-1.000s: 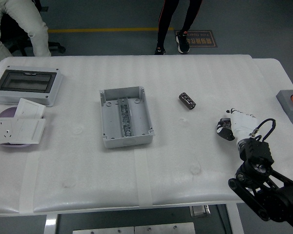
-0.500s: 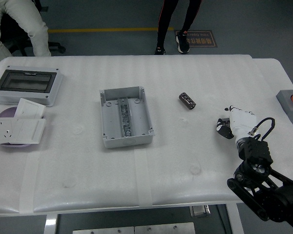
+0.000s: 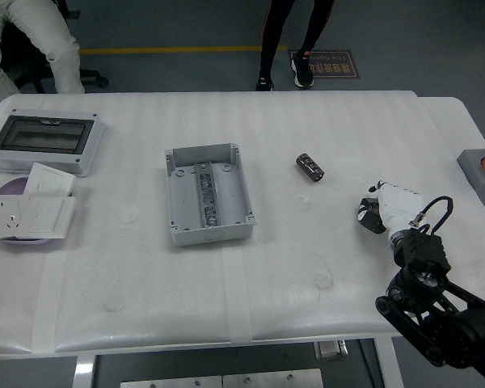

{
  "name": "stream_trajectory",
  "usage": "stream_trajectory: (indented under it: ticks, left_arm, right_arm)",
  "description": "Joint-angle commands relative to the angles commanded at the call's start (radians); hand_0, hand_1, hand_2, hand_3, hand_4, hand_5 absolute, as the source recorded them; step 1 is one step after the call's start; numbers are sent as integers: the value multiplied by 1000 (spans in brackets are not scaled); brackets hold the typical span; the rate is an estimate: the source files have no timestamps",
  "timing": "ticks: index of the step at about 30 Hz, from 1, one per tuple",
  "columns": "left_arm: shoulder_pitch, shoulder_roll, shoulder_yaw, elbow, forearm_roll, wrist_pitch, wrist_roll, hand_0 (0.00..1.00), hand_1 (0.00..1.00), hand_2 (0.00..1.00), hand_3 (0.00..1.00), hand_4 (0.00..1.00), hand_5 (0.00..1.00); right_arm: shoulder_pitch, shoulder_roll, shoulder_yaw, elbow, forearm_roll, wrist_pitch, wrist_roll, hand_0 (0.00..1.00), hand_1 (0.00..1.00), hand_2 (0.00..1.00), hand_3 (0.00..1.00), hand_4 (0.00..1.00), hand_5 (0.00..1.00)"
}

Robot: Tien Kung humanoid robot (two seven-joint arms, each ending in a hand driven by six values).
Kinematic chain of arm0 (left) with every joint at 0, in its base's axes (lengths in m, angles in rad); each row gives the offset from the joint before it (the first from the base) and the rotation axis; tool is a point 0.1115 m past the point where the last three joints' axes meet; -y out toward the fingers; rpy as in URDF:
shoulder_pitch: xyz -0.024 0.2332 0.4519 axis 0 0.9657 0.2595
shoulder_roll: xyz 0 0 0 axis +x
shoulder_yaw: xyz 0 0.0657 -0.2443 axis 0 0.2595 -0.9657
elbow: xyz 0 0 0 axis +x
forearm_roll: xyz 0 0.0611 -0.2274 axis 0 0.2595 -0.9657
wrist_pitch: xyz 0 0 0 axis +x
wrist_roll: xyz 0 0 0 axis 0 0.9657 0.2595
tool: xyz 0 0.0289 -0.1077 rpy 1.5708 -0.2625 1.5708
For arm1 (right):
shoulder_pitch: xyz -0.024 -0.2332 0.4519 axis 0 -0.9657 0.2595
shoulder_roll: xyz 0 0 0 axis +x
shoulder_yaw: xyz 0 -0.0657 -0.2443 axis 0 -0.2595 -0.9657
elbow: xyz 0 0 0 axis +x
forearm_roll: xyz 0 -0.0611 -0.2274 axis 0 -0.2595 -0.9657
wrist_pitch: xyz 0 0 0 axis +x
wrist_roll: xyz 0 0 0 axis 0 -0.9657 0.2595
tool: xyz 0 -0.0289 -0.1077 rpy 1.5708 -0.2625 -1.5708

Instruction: Pick up the battery,place it into the box

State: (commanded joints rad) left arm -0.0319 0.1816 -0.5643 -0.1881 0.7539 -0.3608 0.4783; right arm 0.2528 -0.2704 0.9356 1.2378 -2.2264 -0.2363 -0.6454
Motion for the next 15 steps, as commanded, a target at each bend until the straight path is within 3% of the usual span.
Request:
stream_trajectory:
  ticks: [3,4,15]
  left_arm:
    - [0,0,-3,0,6,0,0,542,556,605,468,14,2]
    - [-1,0,-3,0,7,0,0,541,555,600,466,11,2]
    - [0,-1,-5,0,13,2,-2,542,556,600,467,12,2]
  right_arm:
    - [0,-1,0,3,-2,-11,0,760,512,728,797,281,232]
    - [0,-2,-1,5,-1,-15,0,772,524,744,808,338,272]
    - [42,-19,-26,86,89,-77,0,771,527,744,808,326,273]
